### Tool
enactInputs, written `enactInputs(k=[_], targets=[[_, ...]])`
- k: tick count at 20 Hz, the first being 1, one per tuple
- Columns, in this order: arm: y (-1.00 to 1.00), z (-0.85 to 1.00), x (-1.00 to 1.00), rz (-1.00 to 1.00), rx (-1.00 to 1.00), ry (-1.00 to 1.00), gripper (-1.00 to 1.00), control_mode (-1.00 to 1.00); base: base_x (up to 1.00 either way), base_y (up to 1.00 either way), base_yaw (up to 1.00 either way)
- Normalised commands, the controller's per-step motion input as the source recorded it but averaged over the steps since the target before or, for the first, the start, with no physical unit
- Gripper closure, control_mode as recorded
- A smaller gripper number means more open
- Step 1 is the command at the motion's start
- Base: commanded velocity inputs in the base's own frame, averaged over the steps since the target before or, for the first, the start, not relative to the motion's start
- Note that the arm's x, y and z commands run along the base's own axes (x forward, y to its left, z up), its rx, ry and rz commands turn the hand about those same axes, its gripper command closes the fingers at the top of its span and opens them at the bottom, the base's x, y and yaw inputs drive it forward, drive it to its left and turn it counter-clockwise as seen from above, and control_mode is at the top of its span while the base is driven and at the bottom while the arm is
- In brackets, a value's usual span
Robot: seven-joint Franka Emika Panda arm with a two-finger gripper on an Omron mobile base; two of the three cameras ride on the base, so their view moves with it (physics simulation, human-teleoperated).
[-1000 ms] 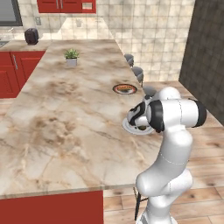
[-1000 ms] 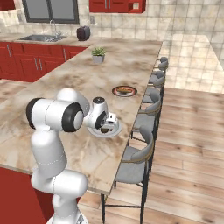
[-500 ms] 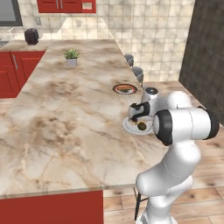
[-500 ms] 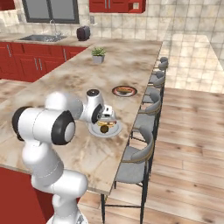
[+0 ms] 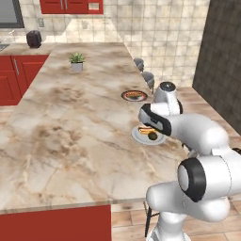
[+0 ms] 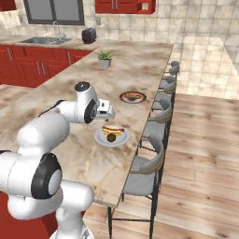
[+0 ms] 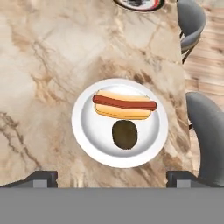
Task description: Pick up the kiwi and tangerine from the fridge and place one fruit on each plate on the dining counter.
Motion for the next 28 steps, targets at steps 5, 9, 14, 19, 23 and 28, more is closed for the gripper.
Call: enactInputs(k=[5,9,14,19,23,28], targets=[[0.12,1.00,-0.84,0.00,0.00,-0.11,-1.00,-1.00,0.00,0.00,0.00],[0.12,0.88,-1.00,0.00,0.03,-0.10,-1.00,-1.00,0.00,0.00,0.00],[0.12,0.30,-0.60,0.00,0.03,-0.05,-1.00,1.00,-0.40,0.13,0.00],[0.00,0.00,0.00,0.00,0.00,0.00,-1.00,1.00,-0.91,0.73,0.27],[0.00,0.00,0.00,0.00,0.00,0.00,-1.00,1.00,-0.28,0.95,0.76],[0.00,0.00,0.00,0.00,0.00,0.00,-1.00,1.00,-0.05,0.70,0.88]])
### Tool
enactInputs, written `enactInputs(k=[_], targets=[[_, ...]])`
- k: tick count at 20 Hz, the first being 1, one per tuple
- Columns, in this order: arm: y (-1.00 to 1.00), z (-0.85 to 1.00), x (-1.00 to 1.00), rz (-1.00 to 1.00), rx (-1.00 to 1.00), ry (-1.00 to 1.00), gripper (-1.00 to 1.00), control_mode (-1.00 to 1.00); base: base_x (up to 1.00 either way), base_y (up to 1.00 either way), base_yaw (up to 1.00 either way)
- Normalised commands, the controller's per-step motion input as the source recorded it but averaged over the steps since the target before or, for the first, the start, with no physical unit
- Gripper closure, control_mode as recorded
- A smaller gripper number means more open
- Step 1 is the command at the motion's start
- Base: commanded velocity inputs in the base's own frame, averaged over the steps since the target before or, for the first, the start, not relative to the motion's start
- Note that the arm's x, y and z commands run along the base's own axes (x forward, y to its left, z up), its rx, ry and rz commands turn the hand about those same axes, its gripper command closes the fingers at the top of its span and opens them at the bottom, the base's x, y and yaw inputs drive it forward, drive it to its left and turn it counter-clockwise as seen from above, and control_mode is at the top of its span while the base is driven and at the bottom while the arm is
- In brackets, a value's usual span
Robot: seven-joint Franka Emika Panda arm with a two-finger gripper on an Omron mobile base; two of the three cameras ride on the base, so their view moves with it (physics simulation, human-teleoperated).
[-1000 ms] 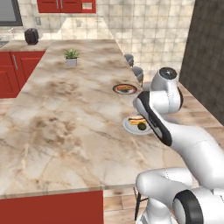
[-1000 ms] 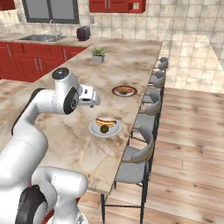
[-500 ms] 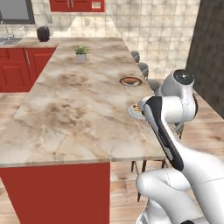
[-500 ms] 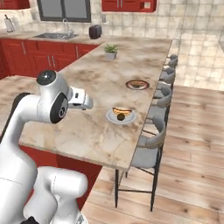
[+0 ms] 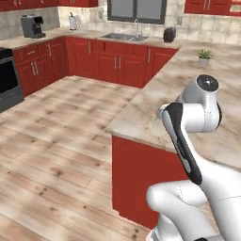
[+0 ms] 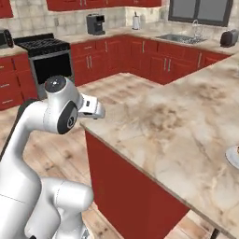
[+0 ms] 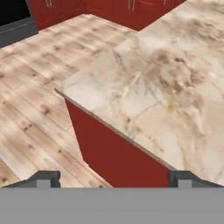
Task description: Pick up the kiwi and tangerine from the fridge and place one fruit on each plate on the dining counter.
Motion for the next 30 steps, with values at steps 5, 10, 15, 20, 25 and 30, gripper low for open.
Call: enactInputs(k=[5,10,15,20,25,30], targets=[[0.00,0.00,0.00,0.00,0.00,0.00,-1.00,1.00,0.00,0.45,0.91],[0.00,0.00,0.00,0.00,0.00,0.00,-1.00,1.00,0.12,0.16,0.91],[0.00,0.00,0.00,0.00,0.00,0.00,-1.00,1.00,0.45,0.06,0.82],[0.00,0.00,0.00,0.00,0.00,0.00,-1.00,1.00,0.91,0.08,0.63],[0.00,0.00,0.00,0.00,0.00,0.00,-1.00,1.00,1.00,0.02,0.36],[0.00,0.00,0.00,0.00,0.00,0.00,-1.00,1.00,1.00,0.00,0.09]])
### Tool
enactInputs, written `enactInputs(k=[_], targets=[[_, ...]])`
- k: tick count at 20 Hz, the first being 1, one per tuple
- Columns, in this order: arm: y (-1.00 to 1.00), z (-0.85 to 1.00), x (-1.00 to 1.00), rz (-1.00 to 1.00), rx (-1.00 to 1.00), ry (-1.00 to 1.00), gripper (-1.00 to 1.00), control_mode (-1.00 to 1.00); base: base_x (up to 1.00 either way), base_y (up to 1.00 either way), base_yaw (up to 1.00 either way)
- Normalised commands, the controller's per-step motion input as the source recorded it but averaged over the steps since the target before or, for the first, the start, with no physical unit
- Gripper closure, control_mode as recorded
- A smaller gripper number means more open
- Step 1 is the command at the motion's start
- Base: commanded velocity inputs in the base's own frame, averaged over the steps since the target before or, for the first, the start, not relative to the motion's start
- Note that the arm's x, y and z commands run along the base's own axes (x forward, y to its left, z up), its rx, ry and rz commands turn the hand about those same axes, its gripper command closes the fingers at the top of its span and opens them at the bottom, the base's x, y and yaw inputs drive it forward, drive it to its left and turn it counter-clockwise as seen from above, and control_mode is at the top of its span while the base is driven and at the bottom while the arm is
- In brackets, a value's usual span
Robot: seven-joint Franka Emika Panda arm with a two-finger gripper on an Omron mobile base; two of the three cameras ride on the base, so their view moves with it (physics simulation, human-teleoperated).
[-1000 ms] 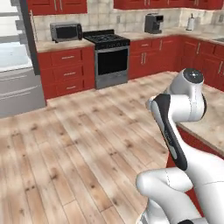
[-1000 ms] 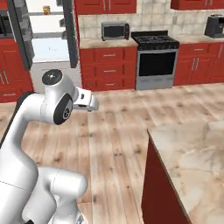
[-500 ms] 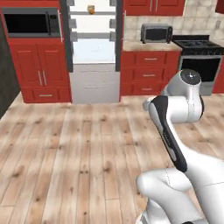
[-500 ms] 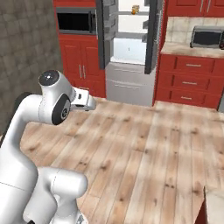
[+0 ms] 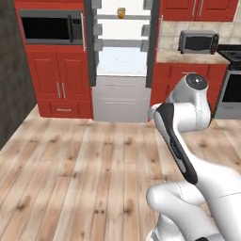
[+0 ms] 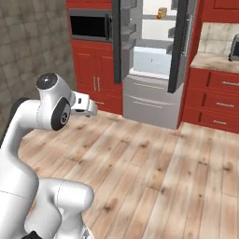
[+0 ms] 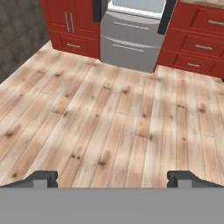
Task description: Pick up the kiwi and tangerine from the fridge and place one fruit on each plate on the dining counter.
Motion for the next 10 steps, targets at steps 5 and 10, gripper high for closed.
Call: enactInputs(k=[5,10], targets=[[0.00,0.00,0.00,0.00,0.00,0.00,-1.00,1.00,1.00,0.00,-0.01],[0.00,0.00,0.00,0.00,0.00,0.00,-1.00,1.00,1.00,0.00,-0.12]])
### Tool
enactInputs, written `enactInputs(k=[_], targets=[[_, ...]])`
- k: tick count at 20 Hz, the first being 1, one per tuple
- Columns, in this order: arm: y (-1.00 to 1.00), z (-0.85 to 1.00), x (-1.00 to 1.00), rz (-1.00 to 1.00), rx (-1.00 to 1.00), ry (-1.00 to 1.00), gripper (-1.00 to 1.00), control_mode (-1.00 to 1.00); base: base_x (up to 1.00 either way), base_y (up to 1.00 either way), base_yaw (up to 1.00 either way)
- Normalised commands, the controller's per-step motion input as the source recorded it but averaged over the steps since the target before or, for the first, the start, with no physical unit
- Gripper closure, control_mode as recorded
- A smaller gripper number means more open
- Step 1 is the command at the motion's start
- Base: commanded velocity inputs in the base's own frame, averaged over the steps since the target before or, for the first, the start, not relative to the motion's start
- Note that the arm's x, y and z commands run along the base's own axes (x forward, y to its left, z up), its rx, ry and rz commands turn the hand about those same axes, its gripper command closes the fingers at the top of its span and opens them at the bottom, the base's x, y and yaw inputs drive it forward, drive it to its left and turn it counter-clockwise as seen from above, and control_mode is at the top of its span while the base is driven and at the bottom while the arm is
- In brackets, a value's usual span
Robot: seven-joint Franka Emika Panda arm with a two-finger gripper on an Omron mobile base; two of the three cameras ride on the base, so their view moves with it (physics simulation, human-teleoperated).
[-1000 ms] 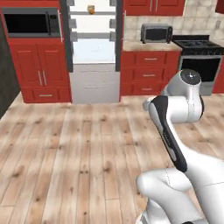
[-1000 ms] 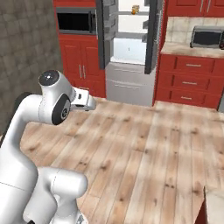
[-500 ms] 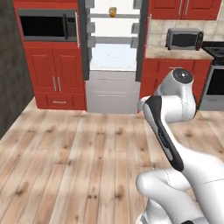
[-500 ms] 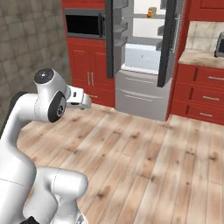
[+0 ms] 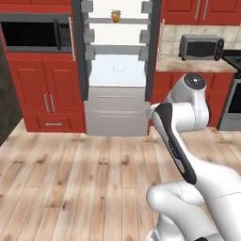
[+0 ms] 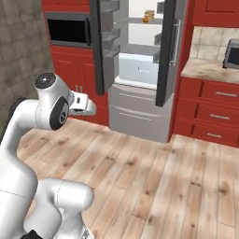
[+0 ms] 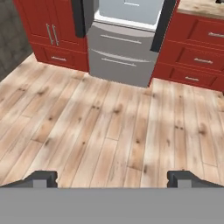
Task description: Pick up the kiwi and tangerine from the fridge and place one fruit on each plate on the dining counter.
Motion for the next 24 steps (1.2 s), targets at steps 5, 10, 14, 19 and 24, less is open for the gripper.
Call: enactInputs(k=[5,10,14,19,24], targets=[[0.00,0.00,0.00,0.00,0.00,0.00,-1.00,1.00,1.00,0.19,-0.18],[0.00,0.00,0.00,0.00,0.00,0.00,-1.00,1.00,1.00,0.44,-0.22],[0.00,0.00,0.00,0.00,0.00,0.00,-1.00,1.00,1.00,0.56,-0.24],[0.00,0.00,0.00,0.00,0.00,0.00,-1.00,1.00,1.00,0.61,-0.30],[0.00,0.00,0.00,0.00,0.00,0.00,-1.00,1.00,1.00,0.27,-0.26]])
